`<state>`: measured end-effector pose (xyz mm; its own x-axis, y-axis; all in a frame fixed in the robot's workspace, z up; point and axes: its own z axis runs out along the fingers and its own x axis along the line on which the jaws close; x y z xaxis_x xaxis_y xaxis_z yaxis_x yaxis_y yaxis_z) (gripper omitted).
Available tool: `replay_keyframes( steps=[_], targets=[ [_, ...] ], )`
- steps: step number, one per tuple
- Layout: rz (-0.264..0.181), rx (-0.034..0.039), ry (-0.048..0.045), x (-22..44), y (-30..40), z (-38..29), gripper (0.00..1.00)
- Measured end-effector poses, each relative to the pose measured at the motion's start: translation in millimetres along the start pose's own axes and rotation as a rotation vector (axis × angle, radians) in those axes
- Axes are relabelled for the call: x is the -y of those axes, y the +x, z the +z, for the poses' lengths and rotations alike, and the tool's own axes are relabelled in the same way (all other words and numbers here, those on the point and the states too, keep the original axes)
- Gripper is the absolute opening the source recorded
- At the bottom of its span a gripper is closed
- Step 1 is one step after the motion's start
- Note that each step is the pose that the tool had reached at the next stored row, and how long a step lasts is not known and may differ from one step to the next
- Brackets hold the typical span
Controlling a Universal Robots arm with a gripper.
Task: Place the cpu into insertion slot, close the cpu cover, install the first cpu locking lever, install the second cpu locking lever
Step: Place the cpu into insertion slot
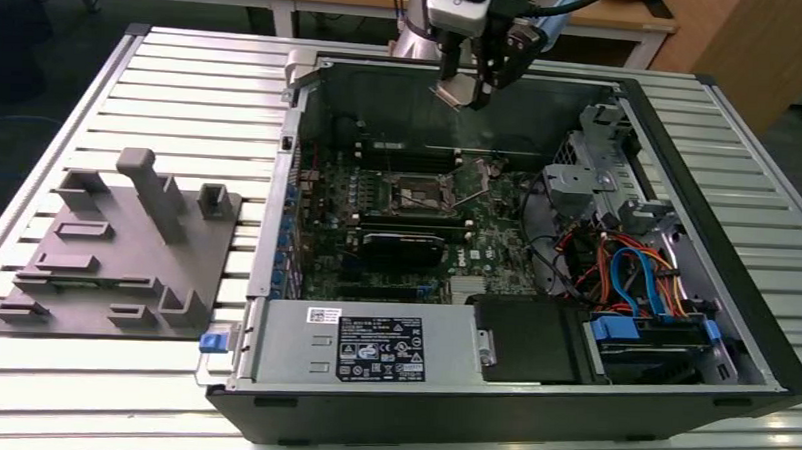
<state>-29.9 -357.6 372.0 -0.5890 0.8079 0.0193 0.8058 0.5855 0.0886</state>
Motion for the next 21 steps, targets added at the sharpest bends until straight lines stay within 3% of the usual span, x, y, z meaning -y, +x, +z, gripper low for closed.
replay_keyframes(
  steps=[8, 21],
  targets=[
    [0.126, 0.0113, -0.0024, 0.0, 0.0, 0.1, 0.54],
    [0.140, 0.0125, -0.0027, 0.0, 0.0, 0.1, 0.54]
  ],
)
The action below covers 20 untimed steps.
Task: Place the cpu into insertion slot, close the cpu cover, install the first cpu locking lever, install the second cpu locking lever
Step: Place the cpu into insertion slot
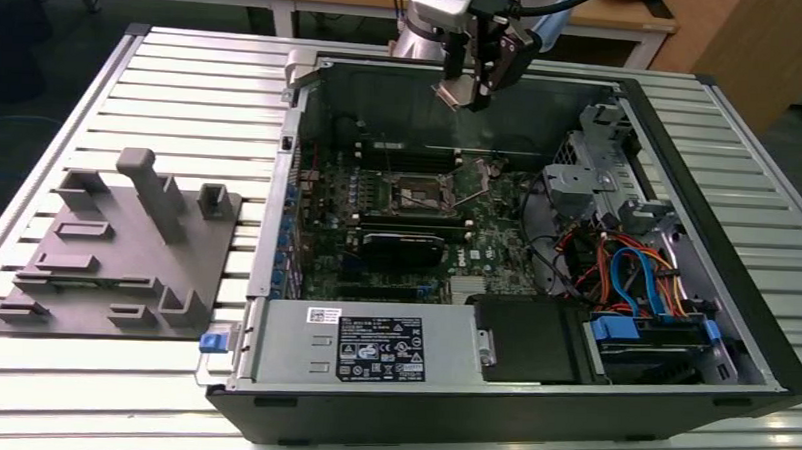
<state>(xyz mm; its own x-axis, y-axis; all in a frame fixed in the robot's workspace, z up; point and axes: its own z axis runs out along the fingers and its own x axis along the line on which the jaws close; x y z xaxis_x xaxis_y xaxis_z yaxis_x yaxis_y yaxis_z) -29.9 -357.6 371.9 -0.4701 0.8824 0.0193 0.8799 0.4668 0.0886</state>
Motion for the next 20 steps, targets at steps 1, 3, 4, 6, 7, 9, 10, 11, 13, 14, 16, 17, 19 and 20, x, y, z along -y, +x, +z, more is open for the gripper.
replay_keyframes(
  steps=[1, 3, 4, 6, 7, 9, 10, 11, 13, 14, 16, 17, 19, 20],
  targets=[
    [0.000, 0.0000, 0.0000, 0.0, 0.0, 0.0, 0.54],
    [0.001, 0.0000, 0.0000, 0.0, 0.0, 0.0, 0.54],
    [0.002, 0.0002, 0.0000, 0.0, 0.0, 0.0, 0.54],
    [0.017, 0.0015, -0.0003, 0.0, 0.1, 0.0, 0.54],
    [0.030, 0.0027, -0.0006, -0.1, 0.1, 0.1, 0.54],
    [0.058, 0.0052, -0.0011, -0.1, 0.2, 0.2, 0.54],
    [0.071, 0.0064, -0.0014, -0.1, 0.2, 0.2, 0.54],
    [0.079, 0.0071, -0.0015, -0.1, 0.2, 0.2, 0.54],
    [0.087, 0.0078, -0.0016, -0.1, 0.2, 0.2, 0.54],
    [0.088, 0.0080, -0.0016, -0.1, 0.2, 0.2, 0.54],
    [0.089, 0.0080, -0.0016, -0.1, 0.2, 0.2, 0.54],
    [0.090, 0.0081, -0.0017, -0.1, 0.2, 0.2, 0.54],
    [0.090, 0.0081, -0.0017, -0.1, 0.2, 0.3, 0.54],
    [0.090, 0.0081, -0.0017, -0.1, 0.2, 0.2, 0.54]
  ],
)
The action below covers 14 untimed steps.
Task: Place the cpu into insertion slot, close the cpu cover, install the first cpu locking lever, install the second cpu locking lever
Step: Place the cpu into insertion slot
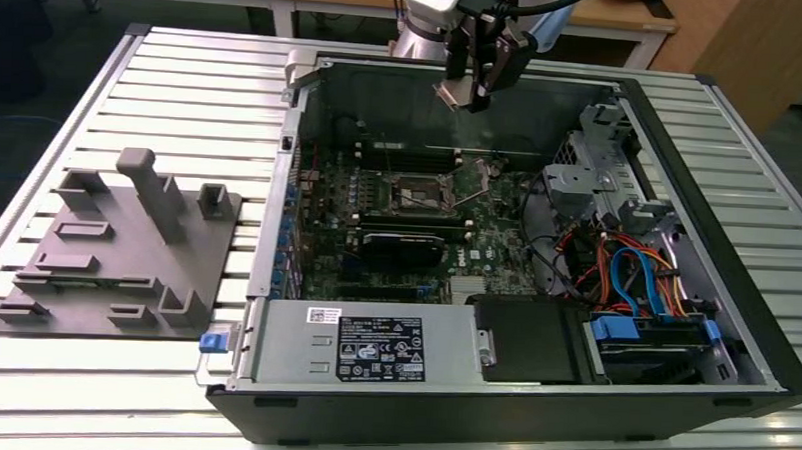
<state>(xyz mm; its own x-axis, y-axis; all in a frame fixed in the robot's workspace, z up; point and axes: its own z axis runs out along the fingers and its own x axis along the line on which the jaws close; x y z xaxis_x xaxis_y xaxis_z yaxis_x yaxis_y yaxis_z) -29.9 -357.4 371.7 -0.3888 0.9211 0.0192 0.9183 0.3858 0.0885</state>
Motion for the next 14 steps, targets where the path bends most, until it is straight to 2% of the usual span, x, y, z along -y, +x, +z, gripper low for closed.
replay_keyframes(
  steps=[8, 14],
  targets=[
    [0.002, 0.0001, -0.0001, 0.0, 0.0, 0.0, 0.54],
    [0.026, 0.0024, -0.0005, 0.0, 0.0, 0.0, 0.54]
  ],
)
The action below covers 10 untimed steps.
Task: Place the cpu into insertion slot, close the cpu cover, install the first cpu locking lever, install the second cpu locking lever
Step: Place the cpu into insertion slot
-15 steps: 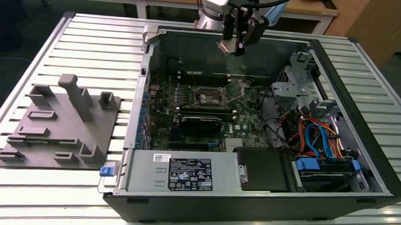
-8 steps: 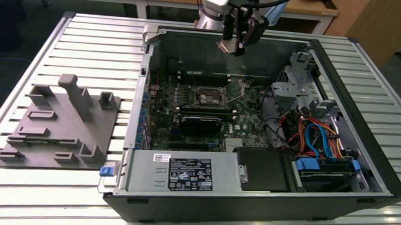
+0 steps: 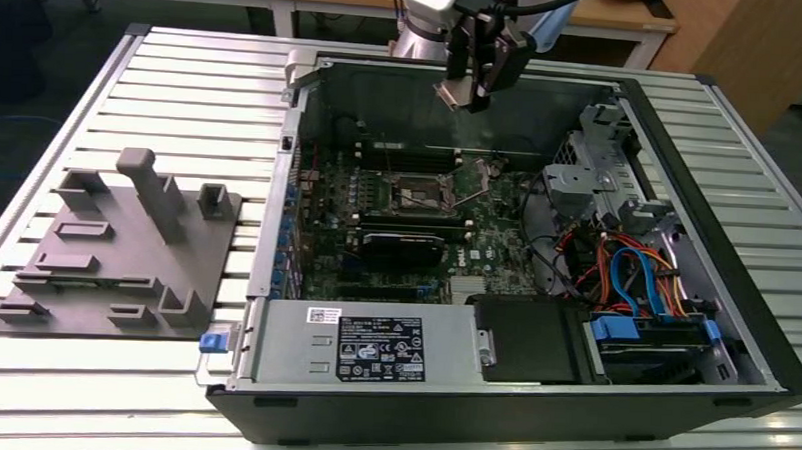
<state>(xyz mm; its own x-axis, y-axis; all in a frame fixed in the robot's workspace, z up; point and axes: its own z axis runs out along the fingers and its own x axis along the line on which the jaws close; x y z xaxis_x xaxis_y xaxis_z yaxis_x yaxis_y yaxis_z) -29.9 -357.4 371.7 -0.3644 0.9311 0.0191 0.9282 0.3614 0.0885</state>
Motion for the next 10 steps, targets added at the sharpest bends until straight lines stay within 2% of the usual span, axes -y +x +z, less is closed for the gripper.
replay_keyframes(
  steps=[10],
  targets=[
    [0.011, 0.0009, -0.0002, 0.0, 0.0, 0.0, 0.54]
  ],
)
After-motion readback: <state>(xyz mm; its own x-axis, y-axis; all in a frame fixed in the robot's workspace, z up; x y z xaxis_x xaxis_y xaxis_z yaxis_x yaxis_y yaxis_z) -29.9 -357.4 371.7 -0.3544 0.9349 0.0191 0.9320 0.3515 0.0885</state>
